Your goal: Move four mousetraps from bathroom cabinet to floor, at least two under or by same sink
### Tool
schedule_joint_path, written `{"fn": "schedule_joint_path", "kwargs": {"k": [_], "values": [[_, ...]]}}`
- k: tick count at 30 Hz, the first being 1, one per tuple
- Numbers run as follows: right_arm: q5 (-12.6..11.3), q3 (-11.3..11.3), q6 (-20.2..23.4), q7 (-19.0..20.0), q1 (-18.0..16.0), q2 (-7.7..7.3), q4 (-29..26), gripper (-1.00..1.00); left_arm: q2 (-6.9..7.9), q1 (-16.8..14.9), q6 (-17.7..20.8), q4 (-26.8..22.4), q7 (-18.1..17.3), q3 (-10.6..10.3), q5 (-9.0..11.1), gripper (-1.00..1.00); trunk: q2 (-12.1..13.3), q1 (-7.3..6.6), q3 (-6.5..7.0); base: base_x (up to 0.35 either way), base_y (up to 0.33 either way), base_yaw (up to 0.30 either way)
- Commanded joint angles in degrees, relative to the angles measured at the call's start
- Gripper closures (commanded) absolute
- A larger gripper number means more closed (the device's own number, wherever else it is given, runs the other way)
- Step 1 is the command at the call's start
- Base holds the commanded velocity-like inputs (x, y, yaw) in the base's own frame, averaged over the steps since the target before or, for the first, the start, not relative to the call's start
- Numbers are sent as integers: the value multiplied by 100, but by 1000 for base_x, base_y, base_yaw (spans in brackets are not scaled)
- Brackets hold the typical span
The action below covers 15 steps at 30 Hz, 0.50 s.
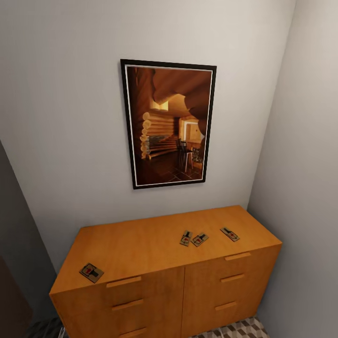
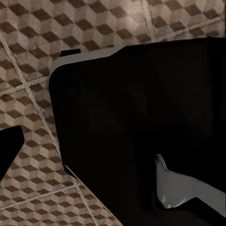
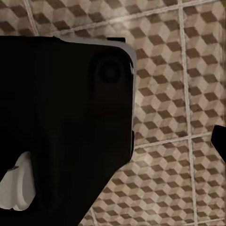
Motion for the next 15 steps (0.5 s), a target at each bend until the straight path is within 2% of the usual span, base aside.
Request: {"fn": "schedule_joint_path", "kwargs": {"k": [1, 3, 4, 6, 10, 15], "values": [[9, 3, 205, 5, 0, -25, -332, -100, -28, 1, 356, -361, -1, -1, -59, -100, -4, 2, -3, 0, 0, 0], [9, 4, 566, 8, 0, -72, -732, -100, -49, 0, 672, -746, -2, -5, -60, -100, -4, 2, -3, 0, 0, 0], [10, -1, 926, 13, 0, -119, -1096, -100, -68, -1, 931, -1081, -2, -11, -65, -100, -4, 2, -3, 0, 0, 0], [9, -13, 1291, 19, 0, -163, -1474, -100, -85, 0, 1143, -1387, -2, -18, -70, -100, -4, 2, -3, 0, 0, 0], [6, -36, 1898, 25, 0, -228, -2247, -100, -130, 2, 1447, -1873, -2, -31, -82, -100, -4, 2, -3, 0, 0, 0], [-2, -50, 2376, 31, 0, -285, -3089, -100, -215, 3, 1734, -2278, -2, -51, -90, -100, -4, 2, -3, 0, 0, 0]]}}
